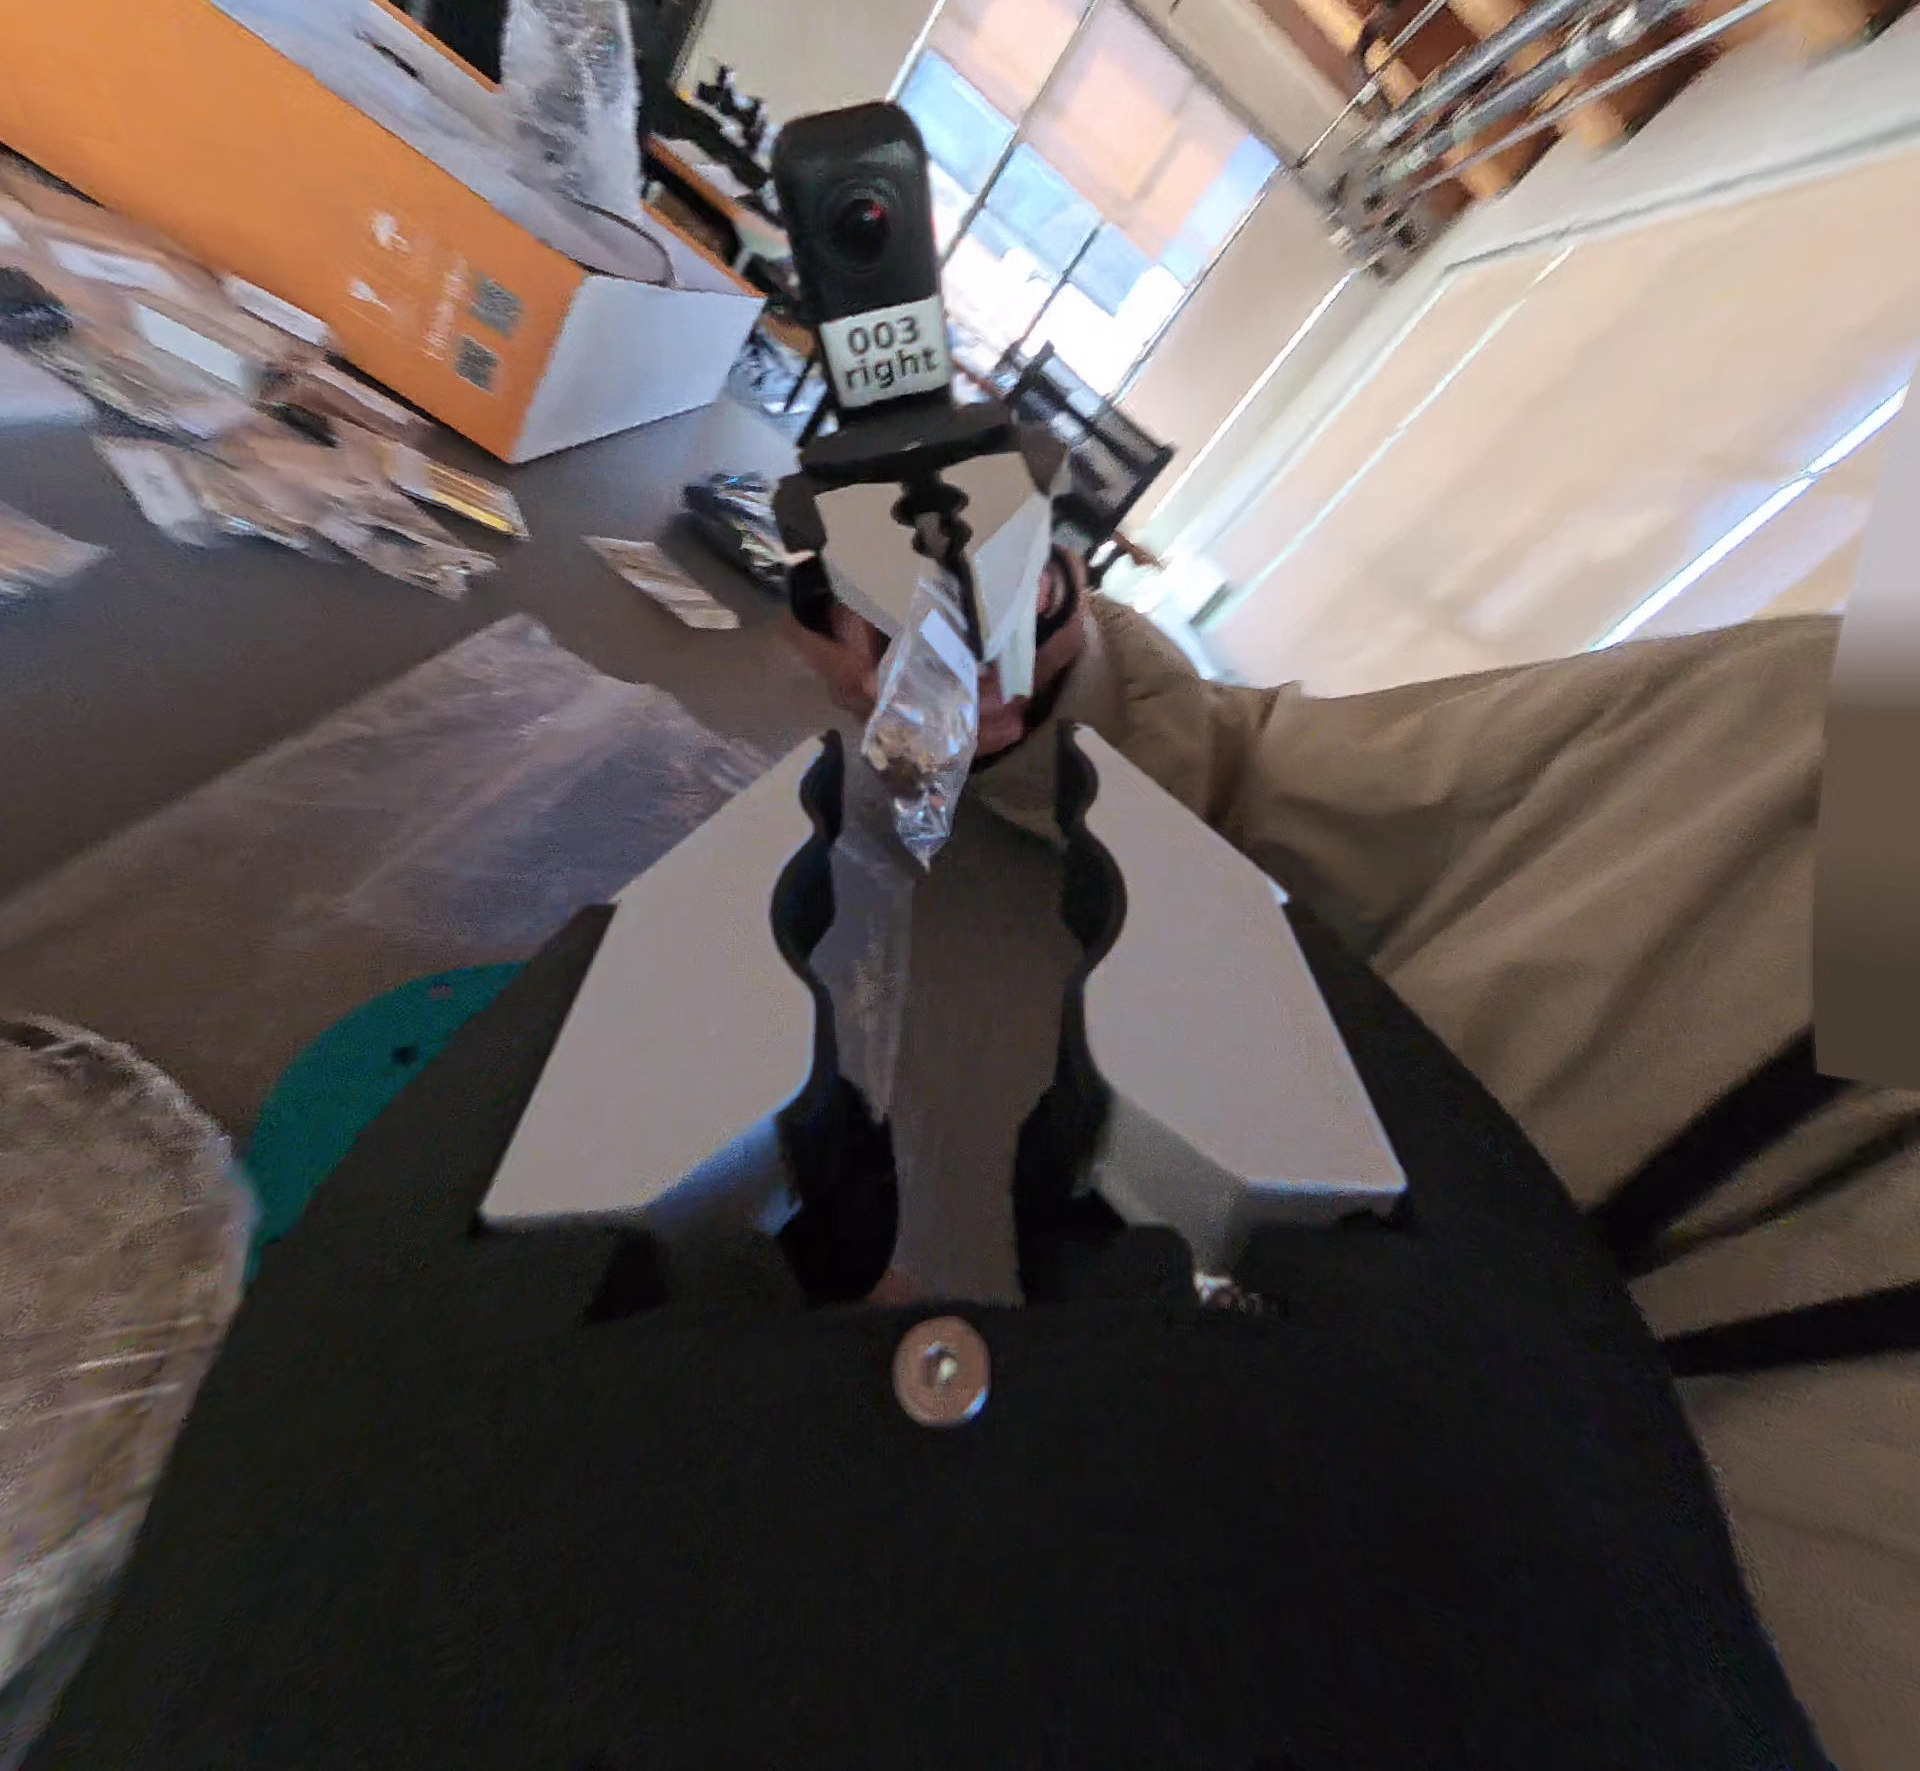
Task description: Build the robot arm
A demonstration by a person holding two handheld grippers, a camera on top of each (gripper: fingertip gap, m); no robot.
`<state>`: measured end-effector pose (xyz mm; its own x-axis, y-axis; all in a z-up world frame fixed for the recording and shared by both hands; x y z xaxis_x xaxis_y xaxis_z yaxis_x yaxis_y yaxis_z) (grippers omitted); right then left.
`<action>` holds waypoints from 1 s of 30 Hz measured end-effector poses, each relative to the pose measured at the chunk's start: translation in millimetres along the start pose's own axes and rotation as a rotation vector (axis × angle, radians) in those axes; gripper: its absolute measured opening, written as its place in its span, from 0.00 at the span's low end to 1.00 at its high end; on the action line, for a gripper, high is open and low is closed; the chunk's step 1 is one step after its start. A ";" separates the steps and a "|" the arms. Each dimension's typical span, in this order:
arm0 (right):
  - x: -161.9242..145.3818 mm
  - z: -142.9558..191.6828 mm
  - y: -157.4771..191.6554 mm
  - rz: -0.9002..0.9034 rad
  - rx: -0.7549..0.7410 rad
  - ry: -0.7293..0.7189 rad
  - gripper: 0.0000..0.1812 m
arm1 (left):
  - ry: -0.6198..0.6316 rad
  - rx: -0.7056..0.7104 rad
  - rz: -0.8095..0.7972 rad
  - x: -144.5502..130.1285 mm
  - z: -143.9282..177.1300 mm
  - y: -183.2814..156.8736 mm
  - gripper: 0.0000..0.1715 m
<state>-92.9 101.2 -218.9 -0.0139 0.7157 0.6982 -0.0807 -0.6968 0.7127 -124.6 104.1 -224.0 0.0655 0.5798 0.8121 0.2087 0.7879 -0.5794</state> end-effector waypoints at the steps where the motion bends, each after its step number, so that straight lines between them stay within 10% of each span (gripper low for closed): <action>1: 0.4 0.4 -0.4 -0.014 0.010 -0.006 0.00 | -0.016 -0.024 0.031 1.3 0.7 -0.1 0.20; 9: -1.7 0.5 -4.0 -0.035 0.019 -0.001 0.00 | -0.042 0.006 0.041 3.1 5.8 9.2 0.03; 21: -18.5 -1.1 -29.2 -0.029 -0.082 0.080 0.01 | 0.035 0.057 0.032 -8.3 6.1 23.5 0.03; 30: -26.5 -6.5 -25.2 0.428 -0.172 0.083 0.18 | 0.003 0.004 0.106 -5.9 7.7 22.1 0.03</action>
<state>-97.0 100.1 -255.7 -0.1606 0.3721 0.9142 -0.2142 -0.9173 0.3357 -127.9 119.6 -242.1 0.0898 0.6594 0.7464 0.1967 0.7229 -0.6623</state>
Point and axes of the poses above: each gripper's, where its closed fingertips meet, z back along the fingers, x out of its top, y = z × x across the jaws, the point moved 1 cm from there along z, back along the fingers, and after that the axes turned 5 degrees about -x, right-handed, at the moved point
